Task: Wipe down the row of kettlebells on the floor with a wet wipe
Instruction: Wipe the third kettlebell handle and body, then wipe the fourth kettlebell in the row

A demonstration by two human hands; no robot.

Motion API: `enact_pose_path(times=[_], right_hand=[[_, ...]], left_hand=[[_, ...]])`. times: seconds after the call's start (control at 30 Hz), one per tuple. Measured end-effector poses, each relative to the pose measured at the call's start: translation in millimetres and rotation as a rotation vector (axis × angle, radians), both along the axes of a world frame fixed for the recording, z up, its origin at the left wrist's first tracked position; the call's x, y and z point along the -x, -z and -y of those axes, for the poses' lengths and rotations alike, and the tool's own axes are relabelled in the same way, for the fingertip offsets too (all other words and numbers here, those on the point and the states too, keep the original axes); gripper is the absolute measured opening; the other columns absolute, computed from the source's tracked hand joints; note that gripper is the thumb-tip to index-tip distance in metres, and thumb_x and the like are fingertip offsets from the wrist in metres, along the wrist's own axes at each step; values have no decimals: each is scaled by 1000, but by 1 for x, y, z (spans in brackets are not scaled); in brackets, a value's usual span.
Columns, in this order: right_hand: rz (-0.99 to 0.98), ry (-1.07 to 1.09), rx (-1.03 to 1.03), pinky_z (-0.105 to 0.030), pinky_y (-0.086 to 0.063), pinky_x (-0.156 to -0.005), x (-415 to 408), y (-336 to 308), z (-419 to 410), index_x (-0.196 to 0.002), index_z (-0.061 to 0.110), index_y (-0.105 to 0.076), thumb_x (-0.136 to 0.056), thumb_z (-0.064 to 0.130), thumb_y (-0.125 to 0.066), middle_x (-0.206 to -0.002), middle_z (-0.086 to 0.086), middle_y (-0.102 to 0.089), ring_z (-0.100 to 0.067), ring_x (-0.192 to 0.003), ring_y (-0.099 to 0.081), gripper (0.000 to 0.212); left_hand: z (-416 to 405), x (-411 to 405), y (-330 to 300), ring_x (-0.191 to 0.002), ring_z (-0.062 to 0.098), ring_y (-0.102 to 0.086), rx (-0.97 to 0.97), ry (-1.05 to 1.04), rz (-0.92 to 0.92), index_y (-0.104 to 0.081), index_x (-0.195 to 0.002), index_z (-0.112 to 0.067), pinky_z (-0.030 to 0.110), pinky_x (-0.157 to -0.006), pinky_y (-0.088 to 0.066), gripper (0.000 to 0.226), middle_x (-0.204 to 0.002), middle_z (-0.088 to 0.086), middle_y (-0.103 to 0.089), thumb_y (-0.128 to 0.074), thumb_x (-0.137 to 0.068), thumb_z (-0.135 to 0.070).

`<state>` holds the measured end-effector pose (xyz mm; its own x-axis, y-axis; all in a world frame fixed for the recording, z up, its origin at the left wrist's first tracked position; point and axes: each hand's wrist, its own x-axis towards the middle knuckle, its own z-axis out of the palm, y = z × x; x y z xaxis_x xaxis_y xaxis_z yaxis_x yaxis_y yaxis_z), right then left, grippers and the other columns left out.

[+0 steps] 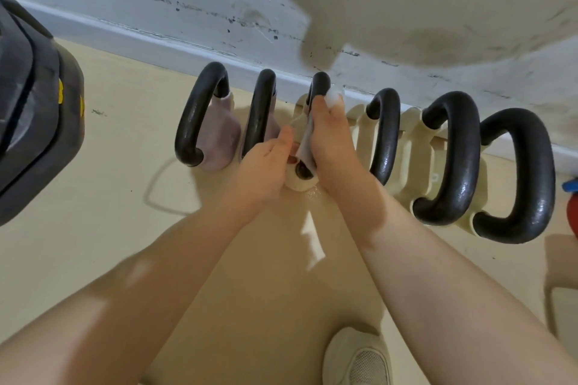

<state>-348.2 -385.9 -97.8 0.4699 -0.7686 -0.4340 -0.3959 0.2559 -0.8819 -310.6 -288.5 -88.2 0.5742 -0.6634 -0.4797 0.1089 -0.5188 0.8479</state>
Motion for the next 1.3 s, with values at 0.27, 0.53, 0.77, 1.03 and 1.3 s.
enact_pose_path(times=[0.27,0.53,0.77,1.03,1.3], right_hand=[[41,-156,129,-23,-45,-68,28,-1,-26,-113,12,-45,-101,30,-29,-87,-7,-56,-14,-78,-56,27],[59,-314,139,-14,-39,-88,77,-15,-44,-120,14,-54,-102,22,-30,-102,13,-57,8,-96,-54,31],[107,67,278,-14,-45,-73,121,-53,17,-94,5,-58,-99,24,-36,-81,6,-60,-1,-73,-58,29],[-322,54,599,-14,-41,-90,105,-43,60,-133,6,-39,-98,21,-33,-144,-13,-36,-16,-98,-56,38],[-186,97,-53,-28,-45,-69,66,-8,36,-127,26,-48,-82,73,-30,-85,0,-59,-13,-74,-59,67]], left_hand=[[2,21,-8,-87,21,-62,42,-87,22,-61,-89,-12,29,-86,-50,44,-83,5,-65,-30,-96,-42],[-2,31,-27,-116,29,-52,-8,-87,18,-61,-110,-11,25,-92,-36,50,-115,15,-62,-20,-99,-37],[27,47,-30,-91,27,-57,133,97,497,-46,-121,-8,43,-83,-47,40,-98,13,-58,-45,-88,-31],[74,63,-39,-97,16,-57,-165,225,99,-40,-136,-13,20,-83,-39,44,-115,7,-61,-48,-93,-23],[82,63,-35,-88,28,-61,-122,200,8,-56,-114,-7,36,-84,-48,25,-88,10,-64,-47,-91,-11]])
